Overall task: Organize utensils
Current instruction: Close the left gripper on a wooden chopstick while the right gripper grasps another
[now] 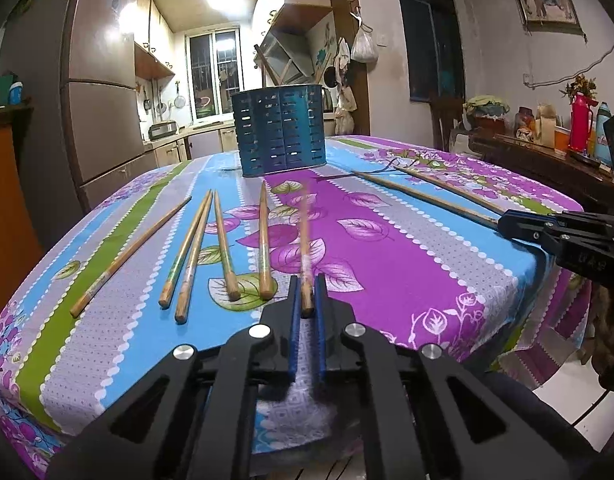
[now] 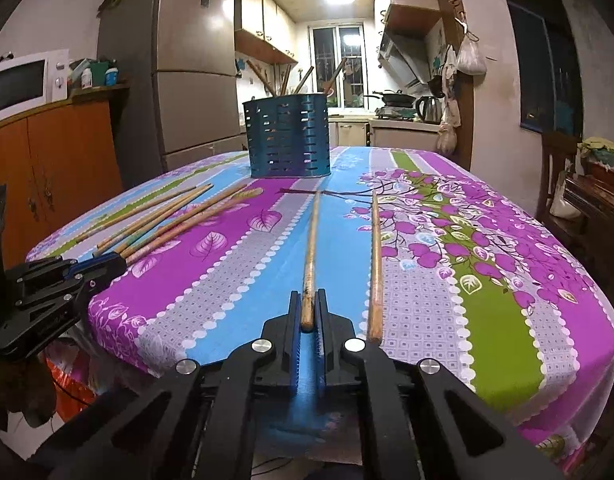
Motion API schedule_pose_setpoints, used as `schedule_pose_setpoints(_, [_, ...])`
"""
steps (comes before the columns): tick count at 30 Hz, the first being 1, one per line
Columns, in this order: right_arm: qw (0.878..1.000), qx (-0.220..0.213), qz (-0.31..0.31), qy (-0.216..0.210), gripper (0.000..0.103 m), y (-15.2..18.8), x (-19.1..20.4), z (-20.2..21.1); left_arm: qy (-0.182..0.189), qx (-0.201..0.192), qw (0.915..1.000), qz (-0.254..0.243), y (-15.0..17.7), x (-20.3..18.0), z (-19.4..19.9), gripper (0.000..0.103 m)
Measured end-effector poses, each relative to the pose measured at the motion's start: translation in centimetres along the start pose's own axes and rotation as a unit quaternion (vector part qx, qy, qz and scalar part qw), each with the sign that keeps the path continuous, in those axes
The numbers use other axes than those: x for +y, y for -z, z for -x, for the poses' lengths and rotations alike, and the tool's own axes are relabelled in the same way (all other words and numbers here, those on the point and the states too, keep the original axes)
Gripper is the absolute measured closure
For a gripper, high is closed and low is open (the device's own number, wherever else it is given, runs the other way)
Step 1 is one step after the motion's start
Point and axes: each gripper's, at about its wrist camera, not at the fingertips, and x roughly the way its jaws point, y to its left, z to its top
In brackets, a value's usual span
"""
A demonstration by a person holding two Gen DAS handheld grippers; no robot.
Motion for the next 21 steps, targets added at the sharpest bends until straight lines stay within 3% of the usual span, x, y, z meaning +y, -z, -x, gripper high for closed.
schedule_pose_setpoints(10, [0.998,-0.063,0.02,-0.002,0.096,-4.0,0.4,4.1,-0.012,-0.066,0.9977,-0.002,-3.8,0.6,3.0,0.098])
schedule_pose_setpoints(21, [0.988,-0.136,0.065,-0.023,0.096,-11.5,0.6,6.5,-0.024,-0.16,0.9865,-0.024,-10.8,0.2,4.7,0.098])
